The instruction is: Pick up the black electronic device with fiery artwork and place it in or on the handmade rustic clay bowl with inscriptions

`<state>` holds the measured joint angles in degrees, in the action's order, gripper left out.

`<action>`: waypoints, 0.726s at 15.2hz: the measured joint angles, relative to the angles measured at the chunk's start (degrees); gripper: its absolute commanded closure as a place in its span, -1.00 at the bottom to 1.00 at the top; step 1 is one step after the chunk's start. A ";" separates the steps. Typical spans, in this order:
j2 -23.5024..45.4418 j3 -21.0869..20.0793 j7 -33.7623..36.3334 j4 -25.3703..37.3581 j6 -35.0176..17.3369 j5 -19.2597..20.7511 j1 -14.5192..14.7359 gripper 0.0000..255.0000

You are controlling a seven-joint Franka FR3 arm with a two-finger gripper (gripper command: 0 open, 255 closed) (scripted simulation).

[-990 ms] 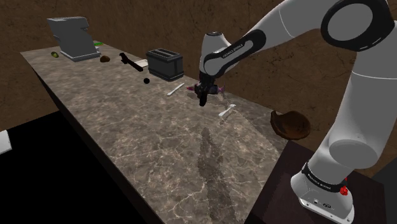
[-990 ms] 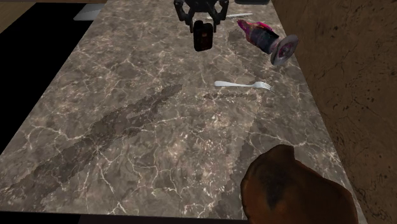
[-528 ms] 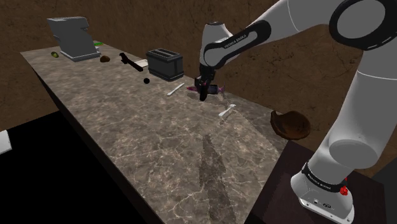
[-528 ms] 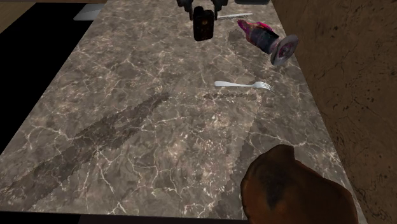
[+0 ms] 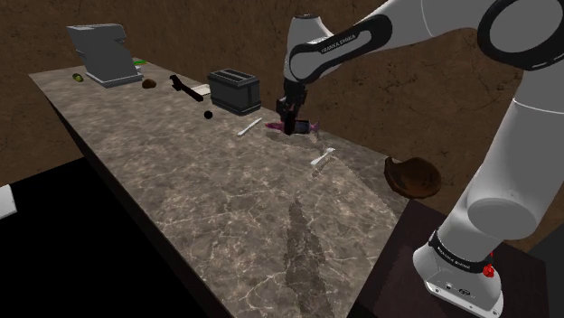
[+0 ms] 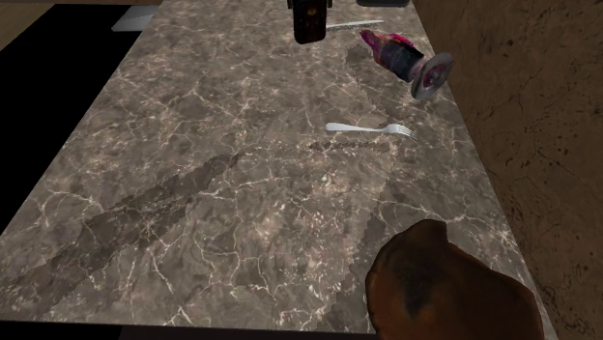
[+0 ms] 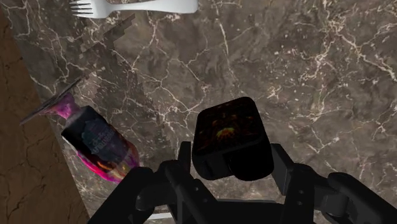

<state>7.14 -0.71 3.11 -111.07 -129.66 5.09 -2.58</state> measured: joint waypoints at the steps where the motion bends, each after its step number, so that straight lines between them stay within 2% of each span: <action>1: -1.15 0.11 -0.34 -1.23 -0.08 -0.11 -0.18 1.00; 11: -19.96 3.69 -7.43 -22.17 -2.63 -0.94 -3.42 1.00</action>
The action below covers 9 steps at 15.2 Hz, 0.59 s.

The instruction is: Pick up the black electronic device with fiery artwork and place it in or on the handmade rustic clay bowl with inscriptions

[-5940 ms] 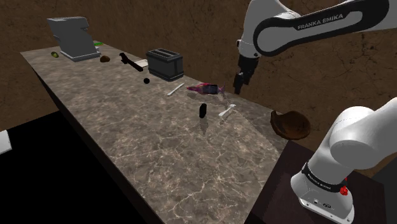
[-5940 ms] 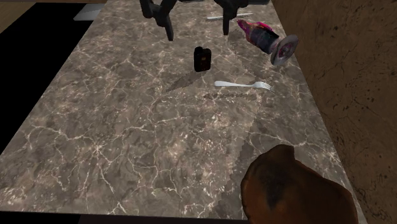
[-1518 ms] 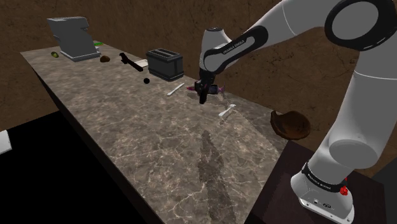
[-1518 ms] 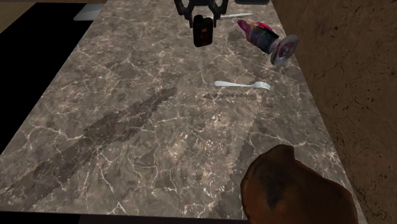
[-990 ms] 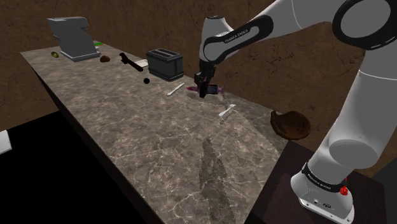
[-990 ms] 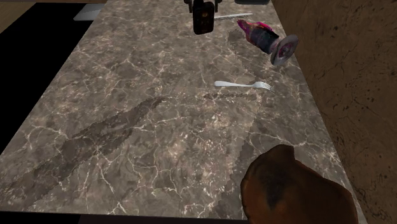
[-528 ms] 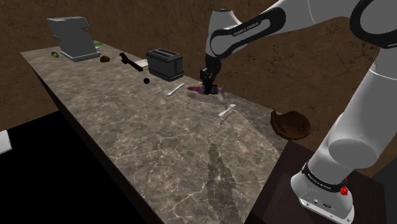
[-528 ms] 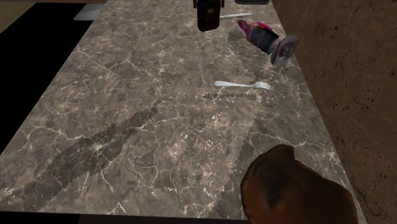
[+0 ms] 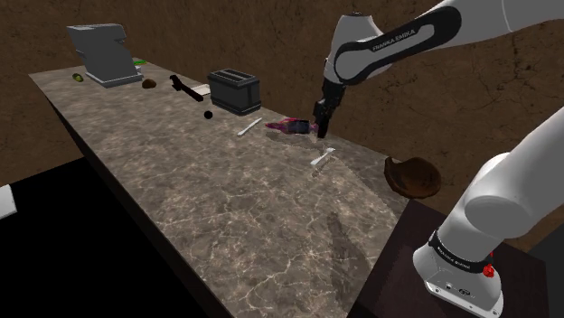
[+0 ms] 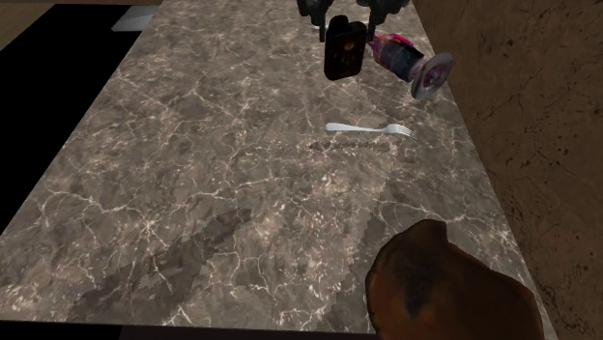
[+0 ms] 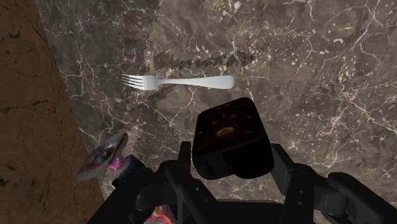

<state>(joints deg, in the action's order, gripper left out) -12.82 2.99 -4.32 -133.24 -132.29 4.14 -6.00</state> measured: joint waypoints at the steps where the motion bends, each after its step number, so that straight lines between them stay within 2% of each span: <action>1: -1.93 0.49 -0.75 -2.03 -0.14 0.09 -0.34 1.00; 9: -17.61 5.21 -7.44 -14.72 2.50 2.12 -3.94 1.00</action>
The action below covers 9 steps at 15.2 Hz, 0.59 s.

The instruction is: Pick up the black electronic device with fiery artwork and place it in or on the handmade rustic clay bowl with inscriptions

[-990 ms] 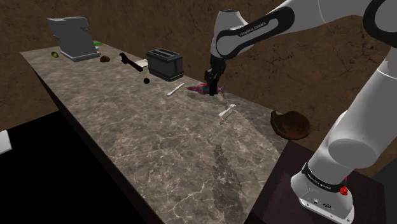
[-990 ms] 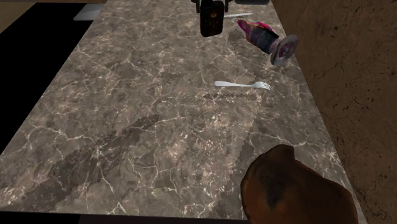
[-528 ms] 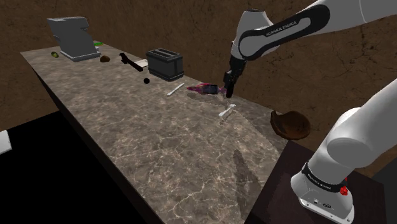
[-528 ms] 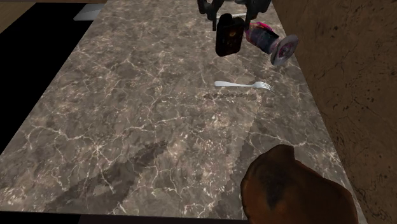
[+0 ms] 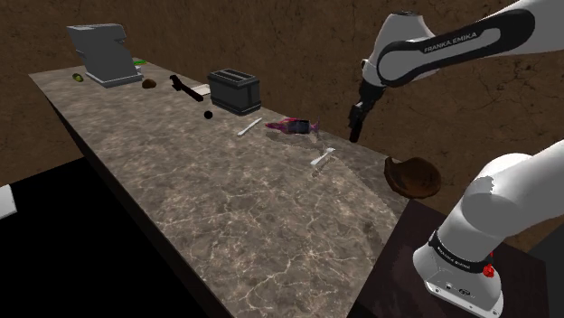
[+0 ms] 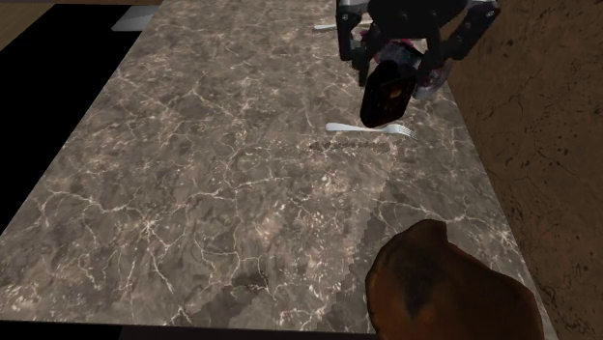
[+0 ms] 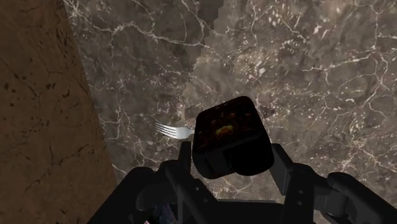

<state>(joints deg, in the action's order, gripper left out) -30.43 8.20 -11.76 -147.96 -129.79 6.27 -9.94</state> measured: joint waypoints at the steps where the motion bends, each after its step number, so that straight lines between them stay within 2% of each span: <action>1: -1.73 0.85 -1.11 -0.99 0.68 0.43 -0.64 1.00; 9: -17.17 7.22 -9.64 -9.58 7.06 5.11 -7.15 1.00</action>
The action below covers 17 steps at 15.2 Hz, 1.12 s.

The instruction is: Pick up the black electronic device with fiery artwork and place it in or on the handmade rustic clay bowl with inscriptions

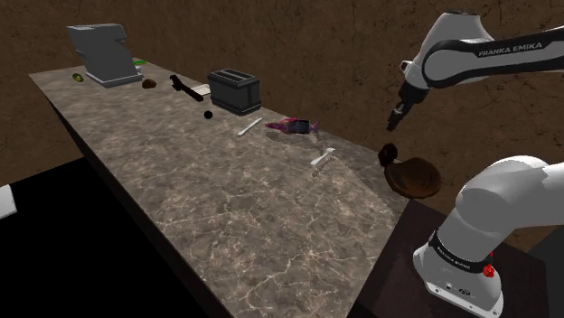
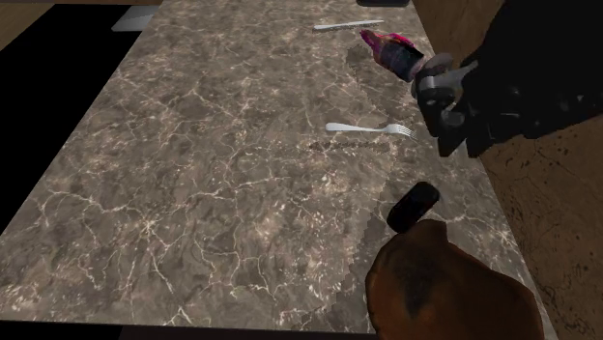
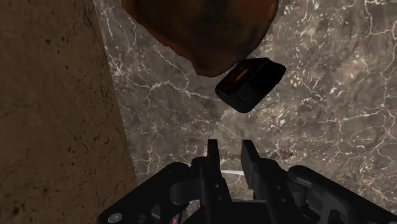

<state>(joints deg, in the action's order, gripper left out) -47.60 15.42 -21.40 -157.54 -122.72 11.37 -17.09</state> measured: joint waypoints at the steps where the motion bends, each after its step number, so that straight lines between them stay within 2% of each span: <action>1: -1.42 0.73 -1.03 -0.38 0.99 0.56 -0.80 1.00; 4: -0.88 3.12 -4.58 0.75 4.30 2.74 -1.46 1.00; 5: -0.84 3.13 -4.61 1.22 4.37 2.76 -1.39 -1.00; 8: -1.16 1.06 -0.39 -0.89 3.42 2.52 -2.25 -1.00; 12: -0.96 -6.78 14.80 -6.93 0.08 0.38 -3.85 -1.00; 17: 4.57 -17.12 35.47 -11.48 -5.84 -3.66 -4.22 -1.00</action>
<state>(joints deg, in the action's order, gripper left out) -43.03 -1.71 14.07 -169.02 -128.57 7.71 -21.31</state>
